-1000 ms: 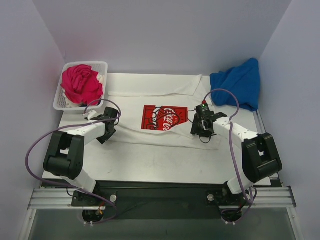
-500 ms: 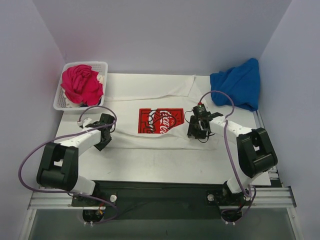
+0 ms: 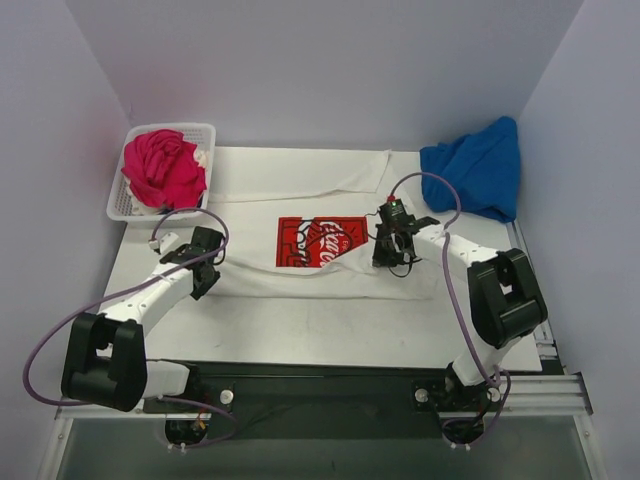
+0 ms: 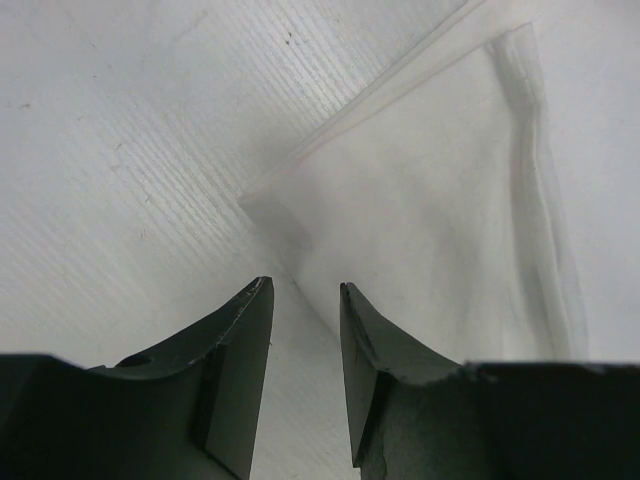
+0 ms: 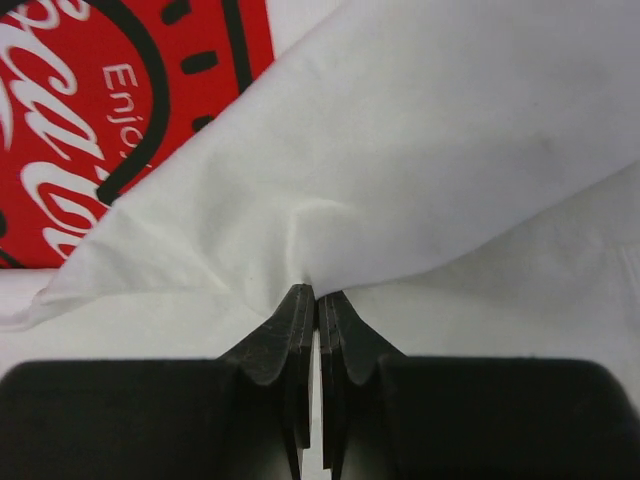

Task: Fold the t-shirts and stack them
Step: Fold the tshirt

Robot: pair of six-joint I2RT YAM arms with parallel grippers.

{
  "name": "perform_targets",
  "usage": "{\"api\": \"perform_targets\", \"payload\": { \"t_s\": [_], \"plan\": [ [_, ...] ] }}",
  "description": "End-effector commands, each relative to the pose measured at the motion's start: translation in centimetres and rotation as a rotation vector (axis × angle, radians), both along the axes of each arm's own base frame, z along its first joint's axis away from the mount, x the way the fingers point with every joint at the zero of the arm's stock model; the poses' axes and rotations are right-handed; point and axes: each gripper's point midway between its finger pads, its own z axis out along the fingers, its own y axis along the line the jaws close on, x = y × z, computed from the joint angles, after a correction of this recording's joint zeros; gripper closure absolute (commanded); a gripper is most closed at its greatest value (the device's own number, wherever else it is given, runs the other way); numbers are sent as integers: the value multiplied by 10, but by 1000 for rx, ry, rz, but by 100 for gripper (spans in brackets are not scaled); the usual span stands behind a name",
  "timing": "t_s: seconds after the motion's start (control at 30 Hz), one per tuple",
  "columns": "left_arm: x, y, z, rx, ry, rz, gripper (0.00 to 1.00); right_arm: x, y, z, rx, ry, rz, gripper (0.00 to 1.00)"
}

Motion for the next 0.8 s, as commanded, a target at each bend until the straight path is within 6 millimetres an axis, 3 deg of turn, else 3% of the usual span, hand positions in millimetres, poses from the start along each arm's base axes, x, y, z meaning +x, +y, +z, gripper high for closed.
{"api": "perform_targets", "payload": {
  "t_s": [0.0, 0.03, 0.07, 0.13, 0.17, 0.33, 0.37, 0.4, 0.5, 0.67, 0.73, 0.77],
  "plan": [
    [-2, 4, 9, 17, -13, -4, 57, 28, 11, 39, 9, -107, 20, 100],
    [-2, 4, 9, 15, -15, -6, 57, 31, 12, 41, 2, -110, 32, 100],
    [-1, 4, 10, 15, -21, -7, 57, 44, 17, 55, 12, -146, 36, 100],
    [-1, 3, 11, 11, -23, -11, 57, 54, 20, 55, 1, -147, 53, 100],
    [0, 3, 11, 11, -25, -12, 57, 68, 28, 67, 17, -180, 62, 100],
    [1, 3, 13, 11, -35, -21, 57, 96, 48, 59, 27, -151, 114, 100],
    [2, 3, 14, 10, -42, -22, 58, 100, 50, 56, 28, -145, 121, 91],
    [2, 2, 14, 8, -41, -28, 58, 109, 56, 56, 34, -150, 132, 74],
    [4, 0, 15, 5, -47, -34, 58, 116, 58, 54, 25, -155, 160, 57],
    [7, 0, 16, 3, -58, -37, 58, 131, 55, 71, 12, -232, 160, 53],
    [9, -2, 17, -2, -64, -40, 58, 129, 48, 79, 2, -252, 147, 53],
    [9, -2, 17, -2, -64, -41, 58, 123, 43, 74, -12, -240, 143, 53]
  ]
}}
